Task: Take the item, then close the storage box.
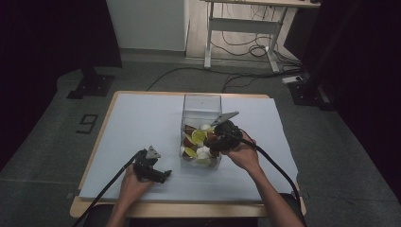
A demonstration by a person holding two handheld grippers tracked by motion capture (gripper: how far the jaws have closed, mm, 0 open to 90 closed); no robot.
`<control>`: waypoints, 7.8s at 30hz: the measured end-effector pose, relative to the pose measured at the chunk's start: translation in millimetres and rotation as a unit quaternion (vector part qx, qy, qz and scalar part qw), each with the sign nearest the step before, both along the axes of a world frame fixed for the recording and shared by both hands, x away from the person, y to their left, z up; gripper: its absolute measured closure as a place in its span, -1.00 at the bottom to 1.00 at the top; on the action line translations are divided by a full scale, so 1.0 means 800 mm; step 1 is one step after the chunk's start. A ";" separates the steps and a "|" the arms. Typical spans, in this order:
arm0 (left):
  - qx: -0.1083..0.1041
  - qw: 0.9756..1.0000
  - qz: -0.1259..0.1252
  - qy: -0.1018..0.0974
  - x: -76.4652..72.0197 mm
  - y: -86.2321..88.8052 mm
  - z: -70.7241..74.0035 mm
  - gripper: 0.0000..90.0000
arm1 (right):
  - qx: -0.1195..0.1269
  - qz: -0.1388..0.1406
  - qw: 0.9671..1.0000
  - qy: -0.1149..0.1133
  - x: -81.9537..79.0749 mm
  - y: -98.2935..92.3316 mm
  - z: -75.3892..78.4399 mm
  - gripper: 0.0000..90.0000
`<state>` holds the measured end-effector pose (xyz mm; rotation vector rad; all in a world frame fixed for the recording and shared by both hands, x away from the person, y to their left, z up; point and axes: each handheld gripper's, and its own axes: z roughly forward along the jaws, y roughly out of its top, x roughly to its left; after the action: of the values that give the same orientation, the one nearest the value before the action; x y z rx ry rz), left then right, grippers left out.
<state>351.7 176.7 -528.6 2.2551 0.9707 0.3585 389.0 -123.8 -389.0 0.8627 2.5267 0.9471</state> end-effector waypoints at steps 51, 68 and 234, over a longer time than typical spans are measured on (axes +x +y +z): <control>0.000 1.000 0.000 0.000 0.000 0.000 0.000 -1.00 | 0.004 -0.088 0.996 -0.003 0.003 -0.107 -0.014 -0.11; 0.000 1.000 0.000 0.000 0.000 0.000 0.000 -1.00 | -0.007 -0.109 0.994 0.002 0.006 -0.122 -0.044 -0.11; -0.067 0.995 -0.057 -0.045 -0.031 -0.014 0.043 -0.61 | -0.014 -0.106 0.994 0.026 -0.047 -0.153 -0.125 -0.67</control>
<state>327.1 165.2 -494.3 2.1421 0.7925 0.3324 351.5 -245.8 -488.8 1.1341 2.4241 0.8294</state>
